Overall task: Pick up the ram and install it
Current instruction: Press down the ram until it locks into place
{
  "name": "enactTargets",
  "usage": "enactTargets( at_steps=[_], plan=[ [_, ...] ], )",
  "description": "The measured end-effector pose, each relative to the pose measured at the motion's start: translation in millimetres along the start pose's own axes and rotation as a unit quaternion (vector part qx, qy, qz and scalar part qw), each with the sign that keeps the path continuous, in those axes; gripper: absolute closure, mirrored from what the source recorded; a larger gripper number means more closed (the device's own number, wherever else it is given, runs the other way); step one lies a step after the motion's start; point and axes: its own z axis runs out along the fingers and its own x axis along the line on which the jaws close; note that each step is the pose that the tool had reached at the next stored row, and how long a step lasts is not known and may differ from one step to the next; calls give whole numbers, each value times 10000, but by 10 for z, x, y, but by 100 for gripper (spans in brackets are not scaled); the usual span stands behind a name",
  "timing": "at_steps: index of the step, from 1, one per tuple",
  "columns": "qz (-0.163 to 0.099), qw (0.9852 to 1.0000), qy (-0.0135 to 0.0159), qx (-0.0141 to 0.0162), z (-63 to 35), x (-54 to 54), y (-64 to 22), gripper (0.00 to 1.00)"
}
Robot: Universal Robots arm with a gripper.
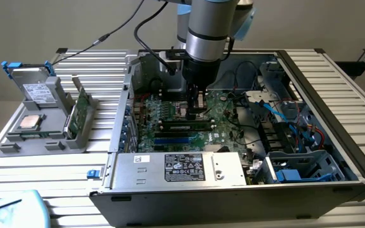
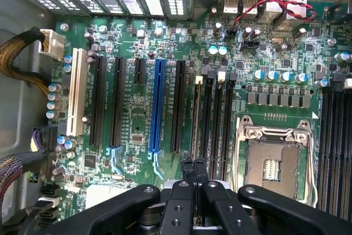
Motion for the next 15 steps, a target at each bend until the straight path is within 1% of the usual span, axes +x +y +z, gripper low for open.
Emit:
enactTargets(
  at_steps=[11, 15],
  plan=[
    [21, 10000, -2, -2, 2, 0, 2, 89],
    [330, 9994, -31, -19, 6, -1, 2, 89]
  ],
)
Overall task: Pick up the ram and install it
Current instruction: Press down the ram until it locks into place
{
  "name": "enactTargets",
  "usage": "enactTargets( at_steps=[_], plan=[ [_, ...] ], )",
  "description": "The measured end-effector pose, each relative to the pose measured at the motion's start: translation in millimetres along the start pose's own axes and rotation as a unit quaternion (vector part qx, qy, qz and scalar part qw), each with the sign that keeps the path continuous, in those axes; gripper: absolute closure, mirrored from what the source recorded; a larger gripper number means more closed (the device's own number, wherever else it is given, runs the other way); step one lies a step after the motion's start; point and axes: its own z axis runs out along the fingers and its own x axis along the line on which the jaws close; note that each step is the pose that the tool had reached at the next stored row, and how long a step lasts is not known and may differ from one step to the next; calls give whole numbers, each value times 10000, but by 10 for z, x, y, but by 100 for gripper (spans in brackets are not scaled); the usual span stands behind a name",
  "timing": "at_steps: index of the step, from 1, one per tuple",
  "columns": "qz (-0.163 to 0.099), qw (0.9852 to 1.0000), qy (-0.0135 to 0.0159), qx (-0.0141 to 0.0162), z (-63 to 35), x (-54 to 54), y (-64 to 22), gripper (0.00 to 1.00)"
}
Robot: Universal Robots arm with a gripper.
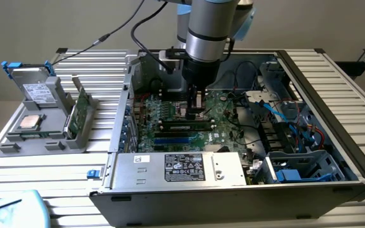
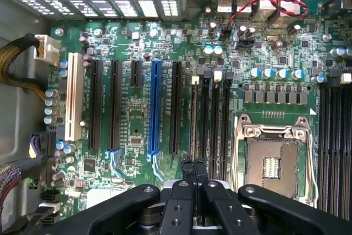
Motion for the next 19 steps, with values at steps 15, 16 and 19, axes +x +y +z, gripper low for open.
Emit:
enactTargets(
  at_steps=[15, 16, 19],
  plan=[
    [1304, 9914, -127, -73, 37, -2, -4, 89],
    [1393, 9901, -135, -78, 41, -2, -4, 89],
    [1663, 9859, -161, -93, 54, -3, -5, 89]
  ],
)
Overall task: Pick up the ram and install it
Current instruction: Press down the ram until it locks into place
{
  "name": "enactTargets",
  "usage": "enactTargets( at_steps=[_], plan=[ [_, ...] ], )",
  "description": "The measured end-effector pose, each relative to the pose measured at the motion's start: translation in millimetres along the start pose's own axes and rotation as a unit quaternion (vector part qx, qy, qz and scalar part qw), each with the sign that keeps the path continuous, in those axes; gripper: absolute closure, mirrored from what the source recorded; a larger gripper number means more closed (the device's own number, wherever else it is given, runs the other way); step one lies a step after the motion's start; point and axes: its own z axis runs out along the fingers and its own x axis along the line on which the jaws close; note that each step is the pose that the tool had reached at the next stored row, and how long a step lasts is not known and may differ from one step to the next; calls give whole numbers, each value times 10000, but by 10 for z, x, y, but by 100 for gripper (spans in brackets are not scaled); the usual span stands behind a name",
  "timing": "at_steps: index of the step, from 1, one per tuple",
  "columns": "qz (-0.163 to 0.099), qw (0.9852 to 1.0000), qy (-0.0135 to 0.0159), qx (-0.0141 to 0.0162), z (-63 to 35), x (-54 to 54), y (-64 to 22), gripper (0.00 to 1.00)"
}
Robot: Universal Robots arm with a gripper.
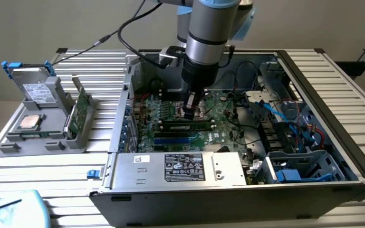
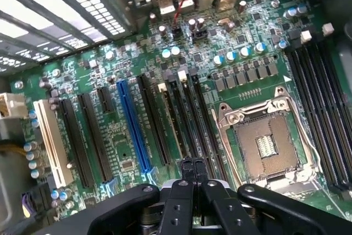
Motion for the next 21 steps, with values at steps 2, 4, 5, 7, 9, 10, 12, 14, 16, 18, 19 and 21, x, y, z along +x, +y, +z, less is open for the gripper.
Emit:
enactTargets(
  at_steps=[2, 4, 5, 7, 9, 10, 12, 14, 16, 18, 19, 21],
  plan=[
    [181, 9998, -17, -10, 8, 0, -1, 89],
    [361, 9993, -34, -20, 17, -1, -2, 89],
    [447, 9990, -42, -25, 21, -1, -2, 89],
    [628, 9980, -60, -35, 30, -2, -3, 89],
    [809, 9967, -78, -45, 39, -2, -4, 89],
    [898, 9959, -86, -50, 43, -2, -4, 89],
    [1081, 9941, -103, -61, 51, -3, -5, 89],
    [1240, 9922, -117, -69, 54, -3, -5, 89],
    [1376, 9904, -130, -76, 56, -3, -5, 89],
    [1482, 9889, -123, -73, 56, -3, -6, 89],
    [1519, 9883, -100, -61, 54, -3, -5, 89],
    [1592, 9872, -48, -34, 50, -2, -5, 89]
  ],
)
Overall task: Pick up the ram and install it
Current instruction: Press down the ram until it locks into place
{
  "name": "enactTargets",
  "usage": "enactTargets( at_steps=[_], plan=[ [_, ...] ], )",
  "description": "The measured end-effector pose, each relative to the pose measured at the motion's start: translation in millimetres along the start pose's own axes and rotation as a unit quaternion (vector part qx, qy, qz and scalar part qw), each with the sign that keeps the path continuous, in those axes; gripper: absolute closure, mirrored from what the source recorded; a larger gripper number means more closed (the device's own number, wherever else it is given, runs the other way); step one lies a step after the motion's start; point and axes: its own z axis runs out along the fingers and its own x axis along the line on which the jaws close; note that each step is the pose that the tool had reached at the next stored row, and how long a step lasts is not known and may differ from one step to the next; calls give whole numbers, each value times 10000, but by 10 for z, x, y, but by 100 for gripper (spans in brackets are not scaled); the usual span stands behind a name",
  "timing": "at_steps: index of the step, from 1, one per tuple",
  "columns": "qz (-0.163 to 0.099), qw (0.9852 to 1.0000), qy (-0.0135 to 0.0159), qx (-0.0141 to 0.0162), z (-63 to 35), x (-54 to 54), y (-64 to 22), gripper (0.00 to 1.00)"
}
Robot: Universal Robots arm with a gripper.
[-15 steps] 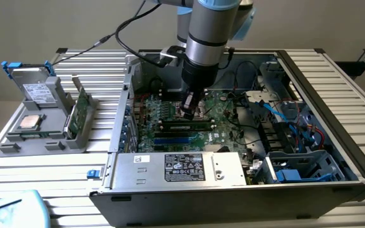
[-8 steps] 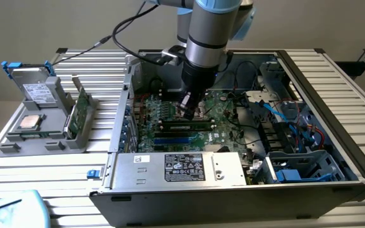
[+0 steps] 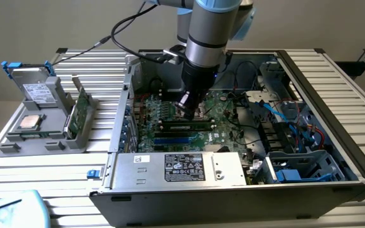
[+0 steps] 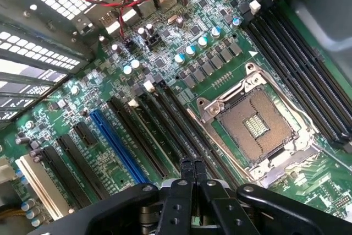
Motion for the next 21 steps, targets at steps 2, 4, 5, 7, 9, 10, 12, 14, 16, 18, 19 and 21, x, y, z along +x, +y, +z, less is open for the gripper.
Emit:
enactTargets(
  at_steps=[2, 4, 5, 7, 9, 10, 12, 14, 16, 18, 19, 21],
  plan=[
    [73, 10000, 48, 37, -4, 0, 0, 89],
    [148, 9998, 96, 73, -12, 1, 1, 89],
    [188, 9997, 114, 87, -17, 1, 1, 89],
    [267, 9995, 148, 112, -25, 1, 2, 89],
    [348, 9991, 181, 137, -33, 2, 3, 89],
    [388, 9989, 198, 149, -38, 3, 3, 89],
    [471, 9985, 234, 176, -46, 3, 4, 89],
    [552, 9979, 267, 200, -53, 4, 4, 89],
    [639, 9973, 293, 218, -56, 4, 5, 89],
    [733, 9966, 306, 225, -58, 5, 5, 89],
    [784, 9962, 306, 224, -58, 5, 5, 89],
    [893, 9953, 303, 221, -58, 4, 5, 89]
  ],
)
